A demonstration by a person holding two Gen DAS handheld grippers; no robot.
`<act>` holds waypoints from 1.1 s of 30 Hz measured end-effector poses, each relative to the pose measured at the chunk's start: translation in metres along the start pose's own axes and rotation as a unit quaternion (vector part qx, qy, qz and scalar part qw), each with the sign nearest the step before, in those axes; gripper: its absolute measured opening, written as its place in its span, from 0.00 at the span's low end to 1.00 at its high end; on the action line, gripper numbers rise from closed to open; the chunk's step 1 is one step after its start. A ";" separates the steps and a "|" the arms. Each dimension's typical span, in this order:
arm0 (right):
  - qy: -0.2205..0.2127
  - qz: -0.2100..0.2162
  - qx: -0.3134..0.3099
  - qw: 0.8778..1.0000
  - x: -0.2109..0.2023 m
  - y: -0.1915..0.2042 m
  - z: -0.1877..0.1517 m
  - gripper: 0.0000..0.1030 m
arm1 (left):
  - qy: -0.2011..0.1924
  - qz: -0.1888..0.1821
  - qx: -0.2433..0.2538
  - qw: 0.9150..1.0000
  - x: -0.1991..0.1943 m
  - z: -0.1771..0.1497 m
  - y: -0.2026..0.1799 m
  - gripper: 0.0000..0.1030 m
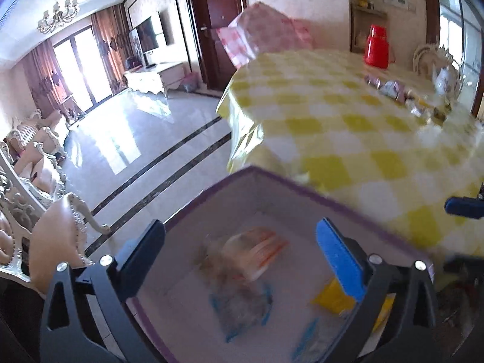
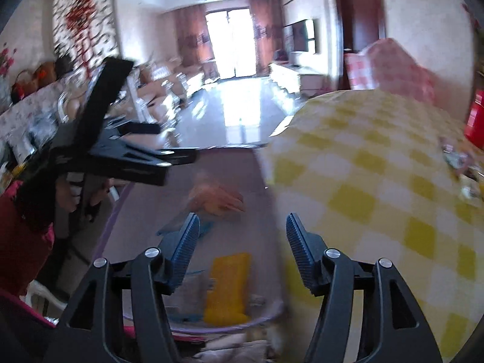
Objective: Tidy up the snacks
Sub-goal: 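Carry both bread packs to the purple box and open both tools, then grasp the white nut packet with the left tool while the right tool grasps the green snack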
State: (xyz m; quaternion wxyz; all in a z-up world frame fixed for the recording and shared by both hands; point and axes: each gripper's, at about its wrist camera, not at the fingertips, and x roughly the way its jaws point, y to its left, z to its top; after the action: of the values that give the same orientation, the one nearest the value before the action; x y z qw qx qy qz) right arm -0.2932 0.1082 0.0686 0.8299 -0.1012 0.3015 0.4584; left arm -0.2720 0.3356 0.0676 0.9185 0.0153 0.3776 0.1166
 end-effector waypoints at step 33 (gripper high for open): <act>-0.031 -0.306 0.315 0.898 -0.140 -0.378 -0.094 0.73 | 0.032 -0.130 -0.014 0.991 0.185 0.181 -0.423 0.98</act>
State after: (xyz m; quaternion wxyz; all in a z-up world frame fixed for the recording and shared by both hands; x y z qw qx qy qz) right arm -0.0765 -0.2428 0.0354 0.9266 0.0923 0.3587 0.0655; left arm 0.0669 -0.0231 0.0201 0.9135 -0.0499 0.4038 0.0022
